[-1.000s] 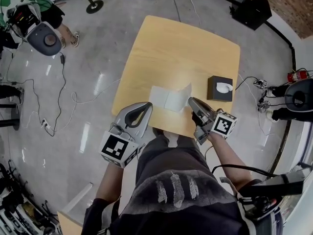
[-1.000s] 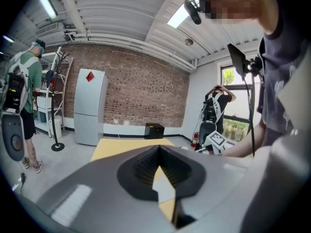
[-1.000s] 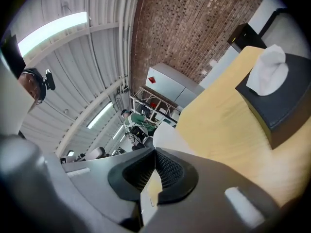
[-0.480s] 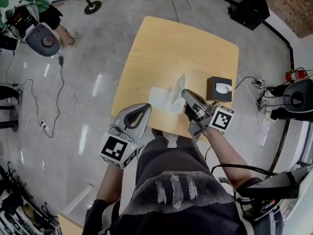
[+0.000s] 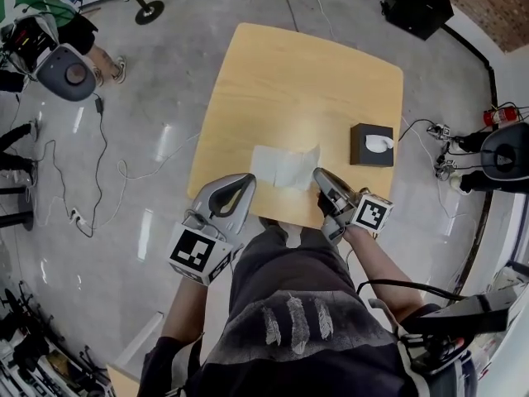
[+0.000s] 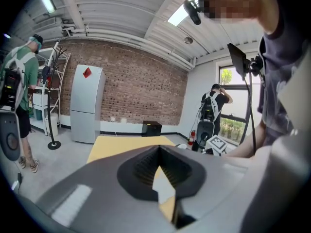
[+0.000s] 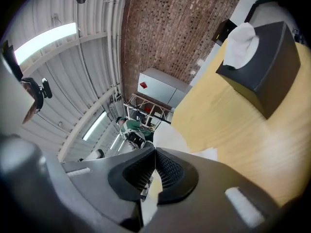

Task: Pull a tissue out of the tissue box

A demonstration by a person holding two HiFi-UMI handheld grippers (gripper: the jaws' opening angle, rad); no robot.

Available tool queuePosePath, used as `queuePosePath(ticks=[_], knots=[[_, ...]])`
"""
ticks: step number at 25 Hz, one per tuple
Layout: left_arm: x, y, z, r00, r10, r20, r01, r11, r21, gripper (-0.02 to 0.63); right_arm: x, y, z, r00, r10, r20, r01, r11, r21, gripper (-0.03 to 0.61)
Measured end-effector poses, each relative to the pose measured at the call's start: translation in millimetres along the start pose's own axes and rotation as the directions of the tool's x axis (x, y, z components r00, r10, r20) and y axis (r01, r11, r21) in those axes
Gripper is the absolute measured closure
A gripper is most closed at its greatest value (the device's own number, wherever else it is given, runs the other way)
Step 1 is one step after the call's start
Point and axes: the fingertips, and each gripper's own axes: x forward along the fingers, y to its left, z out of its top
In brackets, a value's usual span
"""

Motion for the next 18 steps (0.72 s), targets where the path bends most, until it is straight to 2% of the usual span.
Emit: queuePosePath(ticks=[8, 12, 18], knots=[[10, -6, -4, 0.999, -0.041, -0.024, 0.042, 0.999, 0.011, 0.612, -20, -27, -2, 0.995, -0.076, 0.067, 0.076, 0.997, 0.007, 0.580], [14, -6, -4, 0.998, -0.053, -0.037, 0.054, 0.998, 0.023, 0.612, -33, -47, -5, 0.984, -0.155, 0.091, 0.155, 0.988, 0.006, 0.580], [19, -7, -8, 0.996, -0.073, -0.051, 0.074, 0.997, 0.025, 0.612, -42, -55, -12, 0.977, -0.191, 0.094, 0.191, 0.982, 0.014, 0.580]])
